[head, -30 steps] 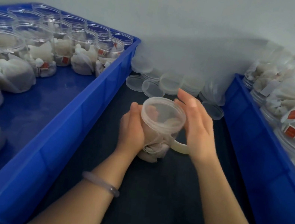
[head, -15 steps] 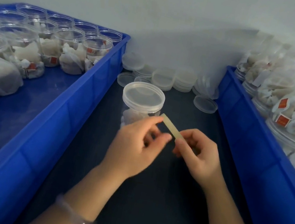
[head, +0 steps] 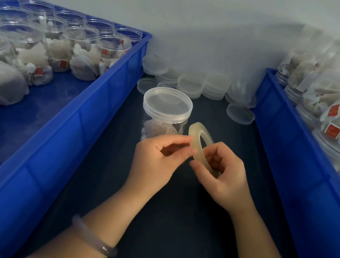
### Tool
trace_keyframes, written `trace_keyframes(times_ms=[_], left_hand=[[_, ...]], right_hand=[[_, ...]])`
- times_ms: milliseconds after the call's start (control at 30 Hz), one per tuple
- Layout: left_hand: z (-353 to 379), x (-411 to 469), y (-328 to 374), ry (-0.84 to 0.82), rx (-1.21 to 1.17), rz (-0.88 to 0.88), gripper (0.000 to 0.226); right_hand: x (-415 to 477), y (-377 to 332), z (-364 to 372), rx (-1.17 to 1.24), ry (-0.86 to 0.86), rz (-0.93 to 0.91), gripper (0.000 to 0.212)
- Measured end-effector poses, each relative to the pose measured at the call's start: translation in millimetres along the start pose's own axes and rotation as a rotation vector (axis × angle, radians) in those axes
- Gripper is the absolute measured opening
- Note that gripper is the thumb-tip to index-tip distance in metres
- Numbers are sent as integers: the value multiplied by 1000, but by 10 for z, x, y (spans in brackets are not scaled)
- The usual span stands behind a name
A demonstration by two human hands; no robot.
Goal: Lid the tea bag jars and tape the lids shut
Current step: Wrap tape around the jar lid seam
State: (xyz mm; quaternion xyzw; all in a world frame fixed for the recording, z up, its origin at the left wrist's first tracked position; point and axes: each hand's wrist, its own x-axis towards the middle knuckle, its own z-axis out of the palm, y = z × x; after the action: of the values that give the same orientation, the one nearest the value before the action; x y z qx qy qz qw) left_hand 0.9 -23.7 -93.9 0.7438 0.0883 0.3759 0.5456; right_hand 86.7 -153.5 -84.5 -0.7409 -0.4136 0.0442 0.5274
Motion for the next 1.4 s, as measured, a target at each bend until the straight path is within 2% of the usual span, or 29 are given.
trace_keyframes(times_ms=[67,167,300,367,467,533,567,633,733,833,933,967,1033,1067,1133,1167,1233,1400], left_hand=[[-3,16,9,-15,-109,-86,19],[-9,24,18,-2,-80,-99,15],[-13,-2,11,10,199,104,10],[-16,1,40,-15,244,136,9],[-38,14,102,-115,53,9,17],[-38,24,132,-124,-88,-98,19],[-32,24,140,-112,-131,-133,19],[-19,20,153,-67,-128,-114,18],[-47,26,150,33,23,72,11],[-91,56,110,160,239,251,12],[-126,82,92,276,359,285,14],[-149,98,84,320,355,296,18],[-200,143,56,357,324,302,42],[-229,169,37,321,303,280,58],[-259,222,-2,149,253,182,89],[-256,247,-19,61,233,143,97],[-235,294,-53,-5,197,122,92],[-233,349,-133,60,174,159,72]], right_hand=[[5,16,0,-40,-4,-19,17],[12,34,-39,-103,-24,-54,19],[12,44,-46,-161,-54,-84,21],[23,43,-27,-159,-14,-56,20],[71,17,-23,-144,95,38,23],[88,-6,-43,-146,70,70,41],[89,-24,-47,-139,45,69,43],[83,-76,-49,-71,44,49,31],[136,-194,-63,-44,61,65,21],[281,-313,-93,-178,-19,70,13],[398,-356,-113,-388,-70,51,10],[422,-362,-120,-445,-74,37,12],[451,-378,-127,-522,-88,7,16],[465,-395,-125,-542,-100,-5,17],[495,-426,-123,-567,-125,-11,19],[511,-443,-121,-577,-134,-10,20],[534,-470,-118,-576,-150,-4,23],[558,-437,-114,-571,-143,-10,21]])
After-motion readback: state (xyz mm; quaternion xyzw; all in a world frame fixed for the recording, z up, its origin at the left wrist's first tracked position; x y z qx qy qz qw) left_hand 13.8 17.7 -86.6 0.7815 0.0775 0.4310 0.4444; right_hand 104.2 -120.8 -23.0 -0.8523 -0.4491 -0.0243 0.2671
